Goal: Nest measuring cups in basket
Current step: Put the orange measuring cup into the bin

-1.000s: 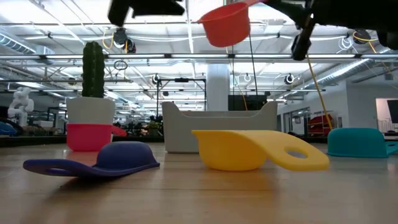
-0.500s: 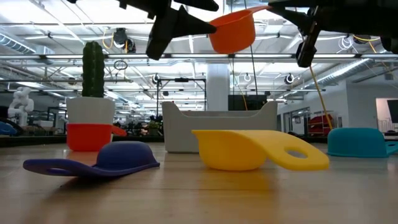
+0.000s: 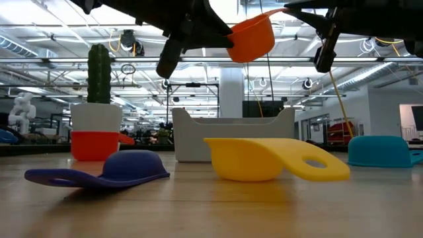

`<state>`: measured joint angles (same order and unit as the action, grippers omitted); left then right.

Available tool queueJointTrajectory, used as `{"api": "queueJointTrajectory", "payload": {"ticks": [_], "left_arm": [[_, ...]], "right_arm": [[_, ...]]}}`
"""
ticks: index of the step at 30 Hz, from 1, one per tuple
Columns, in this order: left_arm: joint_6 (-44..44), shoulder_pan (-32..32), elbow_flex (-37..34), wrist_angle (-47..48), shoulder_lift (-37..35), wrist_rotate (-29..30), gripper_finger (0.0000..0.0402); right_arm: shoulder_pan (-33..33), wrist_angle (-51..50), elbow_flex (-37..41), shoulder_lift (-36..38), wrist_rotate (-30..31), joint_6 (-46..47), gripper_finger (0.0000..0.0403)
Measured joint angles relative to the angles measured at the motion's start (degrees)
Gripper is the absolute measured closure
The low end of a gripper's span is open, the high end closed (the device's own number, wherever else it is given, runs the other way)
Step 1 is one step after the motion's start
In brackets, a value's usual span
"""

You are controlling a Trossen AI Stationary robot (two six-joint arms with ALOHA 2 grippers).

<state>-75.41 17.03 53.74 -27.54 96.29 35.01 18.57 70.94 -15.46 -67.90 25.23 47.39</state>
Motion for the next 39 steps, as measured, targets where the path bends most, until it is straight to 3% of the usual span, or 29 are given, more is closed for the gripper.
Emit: {"api": "queueJointTrajectory", "payload": {"ticks": [4, 13, 22, 30, 35, 39], "left_arm": [[0.1, 0.0, 0.0, 1.7, 0.1, -1.1, 0.0390], [2.7, 0.0, 0.0, 5.9, 0.1, -1.4, 0.0395], [7.9, 0.0, 0.0, 8.7, -0.6, -2.0, 0.0396], [15.0, 1.2, 0.0, 16.7, -6.1, -5.9, 0.0396], [22.2, 1.1, 0.0, 21.7, -10.8, -14.8, 0.0391], [26.7, 0.9, 0.0, 22.7, -12.1, -21.1, 0.0396]], "right_arm": [[0.0, -1.3, 0.0, 0.0, 0.0, 0.9, 0.0399], [0.0, -6.3, 0.0, 0.0, -0.4, 2.5, 0.0388], [0.0, -14.1, 0.0, 0.0, -3.2, -2.4, 0.0257], [0.7, -14.4, 0.1, 1.3, -4.4, -22.2, 0.0149], [3.0, -15.3, -0.5, 4.8, -4.2, -40.0, 0.0134], [7.3, -24.3, -5.2, 7.2, 3.9, -61.3, 0.0139]]}}
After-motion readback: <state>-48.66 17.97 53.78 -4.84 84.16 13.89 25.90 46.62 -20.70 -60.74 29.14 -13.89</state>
